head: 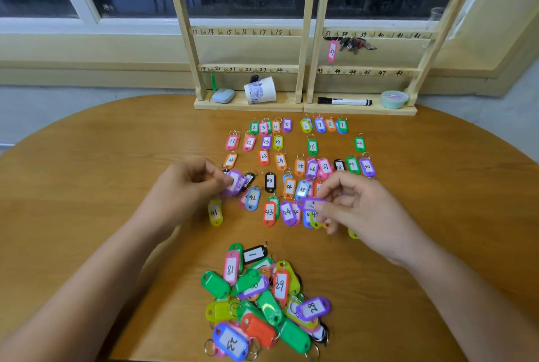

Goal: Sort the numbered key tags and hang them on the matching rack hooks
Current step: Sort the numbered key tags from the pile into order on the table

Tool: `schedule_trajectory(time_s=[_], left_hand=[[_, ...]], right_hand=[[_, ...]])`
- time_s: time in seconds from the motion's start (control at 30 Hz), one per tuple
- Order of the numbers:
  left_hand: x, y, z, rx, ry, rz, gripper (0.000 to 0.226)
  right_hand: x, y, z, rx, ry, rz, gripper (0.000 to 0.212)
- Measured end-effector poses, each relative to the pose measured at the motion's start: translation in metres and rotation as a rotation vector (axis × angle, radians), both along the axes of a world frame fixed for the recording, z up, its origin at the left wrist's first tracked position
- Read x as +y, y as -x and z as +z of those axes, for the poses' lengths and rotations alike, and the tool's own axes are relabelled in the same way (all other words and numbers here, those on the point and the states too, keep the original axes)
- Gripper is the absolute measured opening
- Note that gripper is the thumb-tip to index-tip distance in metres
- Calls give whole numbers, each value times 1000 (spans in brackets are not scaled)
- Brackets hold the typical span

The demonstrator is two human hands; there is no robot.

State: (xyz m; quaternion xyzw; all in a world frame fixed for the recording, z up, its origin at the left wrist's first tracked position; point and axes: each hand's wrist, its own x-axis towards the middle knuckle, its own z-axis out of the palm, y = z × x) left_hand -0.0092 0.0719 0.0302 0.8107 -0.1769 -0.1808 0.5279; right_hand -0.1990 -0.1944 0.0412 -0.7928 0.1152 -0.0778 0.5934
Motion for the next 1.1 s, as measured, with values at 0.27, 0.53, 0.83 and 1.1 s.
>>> schedule_trajectory(time_s=[0.27, 0.53, 0.83, 1.1], left_hand=[[-39, -62, -4, 17, -42, 207, 19], [-47, -74, -20, -46, -162, 251, 19], [-50, -74, -26, -146, -272, 257, 27], [-49, -69, -24, -253, -345, 232, 32]], right_hand=[[-14, -46, -15, -131, -12, -170, 20], [-26, -44, -29, -170, -42, -272, 21], [-34, -44, -27, -177, -28, -288, 20], [-49, -40, -16, -214, -56, -333, 12]])
